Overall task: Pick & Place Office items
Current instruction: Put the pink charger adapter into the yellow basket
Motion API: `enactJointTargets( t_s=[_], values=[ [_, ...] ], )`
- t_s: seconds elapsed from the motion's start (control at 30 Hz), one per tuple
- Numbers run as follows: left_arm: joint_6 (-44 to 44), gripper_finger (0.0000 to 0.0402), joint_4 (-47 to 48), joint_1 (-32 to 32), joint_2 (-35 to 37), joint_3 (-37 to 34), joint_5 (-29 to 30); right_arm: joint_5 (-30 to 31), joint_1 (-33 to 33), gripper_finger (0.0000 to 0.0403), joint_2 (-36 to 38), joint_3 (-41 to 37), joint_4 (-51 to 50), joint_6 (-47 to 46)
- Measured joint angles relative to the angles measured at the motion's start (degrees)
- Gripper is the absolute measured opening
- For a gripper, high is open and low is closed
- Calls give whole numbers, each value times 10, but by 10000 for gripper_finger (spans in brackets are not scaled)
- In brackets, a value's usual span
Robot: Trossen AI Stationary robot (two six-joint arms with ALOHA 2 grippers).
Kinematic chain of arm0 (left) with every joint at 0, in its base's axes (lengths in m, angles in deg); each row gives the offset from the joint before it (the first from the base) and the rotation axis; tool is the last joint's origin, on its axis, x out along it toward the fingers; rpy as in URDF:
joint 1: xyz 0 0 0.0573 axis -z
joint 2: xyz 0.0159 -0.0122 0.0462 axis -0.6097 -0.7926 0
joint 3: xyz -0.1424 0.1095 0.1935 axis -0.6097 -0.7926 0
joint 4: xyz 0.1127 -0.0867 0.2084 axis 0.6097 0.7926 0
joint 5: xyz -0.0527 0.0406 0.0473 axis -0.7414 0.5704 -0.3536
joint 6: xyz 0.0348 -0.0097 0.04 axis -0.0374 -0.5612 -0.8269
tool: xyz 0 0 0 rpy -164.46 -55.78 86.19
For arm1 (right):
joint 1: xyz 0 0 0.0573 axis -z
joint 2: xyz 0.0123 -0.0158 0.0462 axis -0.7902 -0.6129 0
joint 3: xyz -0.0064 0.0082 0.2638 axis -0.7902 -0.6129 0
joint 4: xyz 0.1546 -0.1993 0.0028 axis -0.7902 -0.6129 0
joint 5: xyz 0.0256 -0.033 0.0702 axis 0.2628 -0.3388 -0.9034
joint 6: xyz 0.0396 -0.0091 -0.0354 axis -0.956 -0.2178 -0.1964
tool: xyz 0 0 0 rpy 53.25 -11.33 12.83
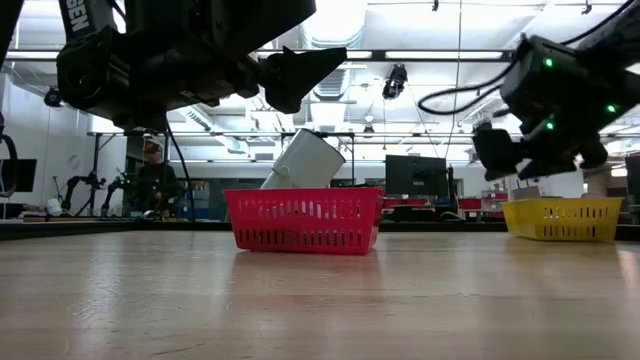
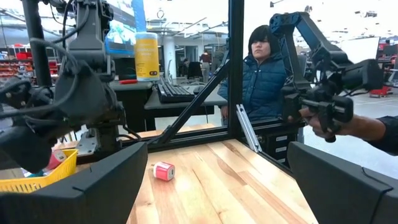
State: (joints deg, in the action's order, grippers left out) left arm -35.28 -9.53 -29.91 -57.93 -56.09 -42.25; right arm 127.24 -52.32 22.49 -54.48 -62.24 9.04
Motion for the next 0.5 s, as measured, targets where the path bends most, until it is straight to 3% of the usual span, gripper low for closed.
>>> enactJointTargets(
  t_s=[0.2, 0.5],
  values=[
    [-3, 394, 4, 0, 0, 0, 0, 5, -13, 285, 0, 42, 0, 61],
    [-6, 394, 14, 0, 0, 0, 0, 35, -97, 285, 0, 108, 0, 185]
  ],
)
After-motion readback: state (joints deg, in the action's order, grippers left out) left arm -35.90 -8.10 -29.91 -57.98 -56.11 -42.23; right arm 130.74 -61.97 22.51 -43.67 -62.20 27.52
